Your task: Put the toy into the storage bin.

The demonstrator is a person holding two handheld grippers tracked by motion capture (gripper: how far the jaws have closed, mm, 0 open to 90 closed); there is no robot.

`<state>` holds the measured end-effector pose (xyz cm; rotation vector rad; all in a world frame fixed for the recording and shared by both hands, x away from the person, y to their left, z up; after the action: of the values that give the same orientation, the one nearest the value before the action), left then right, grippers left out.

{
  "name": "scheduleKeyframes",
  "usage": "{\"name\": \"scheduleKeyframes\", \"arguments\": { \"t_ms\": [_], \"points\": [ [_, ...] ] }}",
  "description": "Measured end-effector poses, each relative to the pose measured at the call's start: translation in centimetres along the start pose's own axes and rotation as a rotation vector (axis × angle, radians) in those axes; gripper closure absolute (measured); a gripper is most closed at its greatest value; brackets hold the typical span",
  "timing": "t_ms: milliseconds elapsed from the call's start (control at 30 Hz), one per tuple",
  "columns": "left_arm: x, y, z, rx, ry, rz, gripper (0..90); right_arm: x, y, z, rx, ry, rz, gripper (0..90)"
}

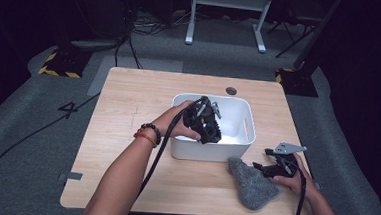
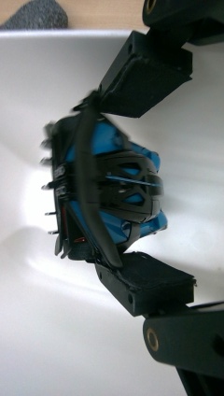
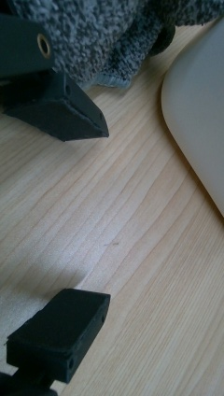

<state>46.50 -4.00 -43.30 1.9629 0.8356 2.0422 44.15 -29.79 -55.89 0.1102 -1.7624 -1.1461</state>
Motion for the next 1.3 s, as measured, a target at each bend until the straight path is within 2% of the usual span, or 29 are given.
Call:
{"name": "scheduleKeyframes", "arguments": {
  "t_ms": [100, 433, 800, 1067, 1300],
  "points": [
    [0.1, 0.2, 0.0, -0.007, 0.015, -0.006, 22.3, 0.0, 0.0, 0.0, 0.0, 0.0, 0.0, 16.9],
    [0.0, 0.2, -0.1, -0.008, 0.016, -0.013, 22.9, 0.0, 0.0, 0.0, 0.003, 0.003, -0.001, 16.4],
    [0.6, 0.4, -0.3, -0.016, 0.027, -0.052, 22.5, 0.0, 0.0, 0.1, 0.004, 0.003, -0.001, 16.3],
    [1.7, 0.5, -0.7, -0.039, 0.055, -0.1, 21.6, 0.0, 0.0, 0.1, 0.003, 0.003, -0.001, 16.3],
    [3.7, 0.0, -0.6, -0.03, 0.09, -0.162, 20.9, 0.0, 0.0, 0.1, 0.004, 0.003, -0.001, 16.3]
  ]
}}
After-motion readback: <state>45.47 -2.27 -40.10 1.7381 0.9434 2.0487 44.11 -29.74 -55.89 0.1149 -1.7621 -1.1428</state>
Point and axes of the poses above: each handheld gripper's, and its own axes: x roughly backward along the jaws, y roughly out of its top, z roughly to its left, the point moved 8 cm from there along -x, roughly forward along the jaws, and after that the axes turned 4 degrees about x, right-handed, at the moved point
